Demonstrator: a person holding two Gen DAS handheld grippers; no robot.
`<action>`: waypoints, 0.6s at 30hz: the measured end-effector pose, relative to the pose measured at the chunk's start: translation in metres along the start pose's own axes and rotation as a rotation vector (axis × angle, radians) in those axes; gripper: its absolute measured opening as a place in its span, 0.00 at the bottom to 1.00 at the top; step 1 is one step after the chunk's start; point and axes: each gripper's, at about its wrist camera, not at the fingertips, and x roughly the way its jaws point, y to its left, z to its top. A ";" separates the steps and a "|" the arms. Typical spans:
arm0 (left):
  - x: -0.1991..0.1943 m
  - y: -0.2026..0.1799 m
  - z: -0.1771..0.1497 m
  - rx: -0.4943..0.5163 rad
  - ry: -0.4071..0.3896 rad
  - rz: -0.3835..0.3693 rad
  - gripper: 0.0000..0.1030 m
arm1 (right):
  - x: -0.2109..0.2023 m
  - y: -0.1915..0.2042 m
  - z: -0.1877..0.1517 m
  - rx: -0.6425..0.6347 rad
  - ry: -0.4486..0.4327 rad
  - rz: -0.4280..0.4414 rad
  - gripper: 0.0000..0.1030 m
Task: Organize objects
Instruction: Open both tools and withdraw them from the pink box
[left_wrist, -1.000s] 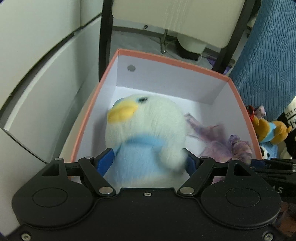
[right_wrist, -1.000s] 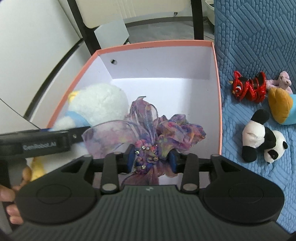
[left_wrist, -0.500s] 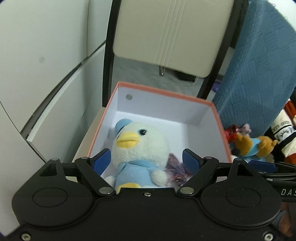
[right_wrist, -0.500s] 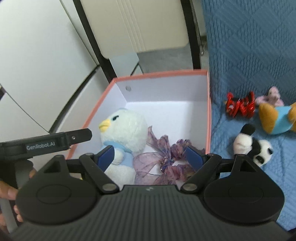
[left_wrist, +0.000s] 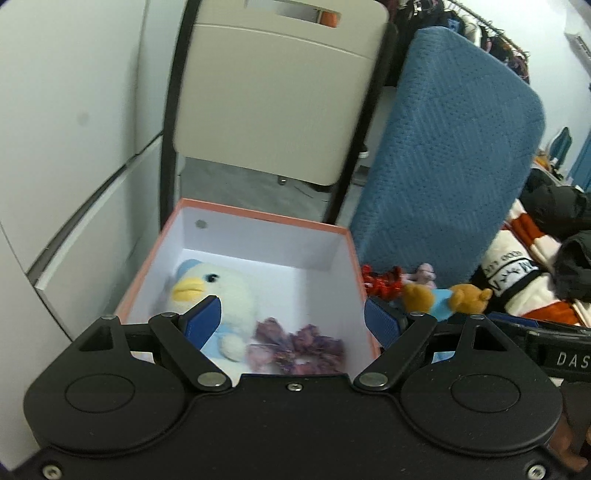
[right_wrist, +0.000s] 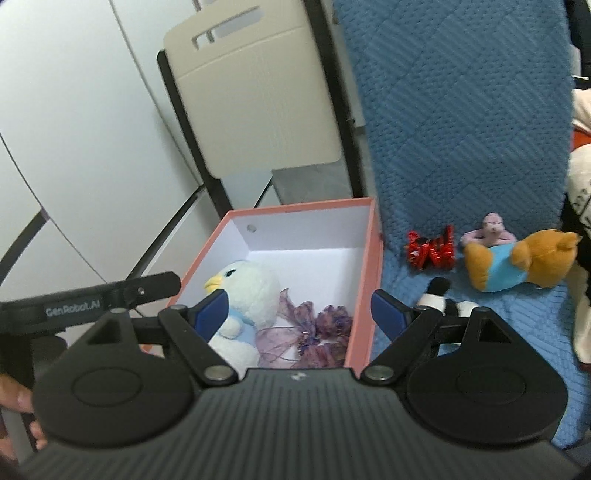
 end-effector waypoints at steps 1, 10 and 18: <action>0.000 -0.006 -0.003 0.004 0.002 -0.003 0.82 | -0.005 -0.004 -0.002 0.002 -0.012 -0.009 0.83; 0.000 -0.048 -0.031 0.048 0.027 -0.049 0.82 | -0.040 -0.044 -0.024 0.047 -0.059 -0.067 0.83; 0.000 -0.080 -0.044 0.086 -0.005 -0.089 0.82 | -0.066 -0.067 -0.043 0.060 -0.101 -0.108 0.83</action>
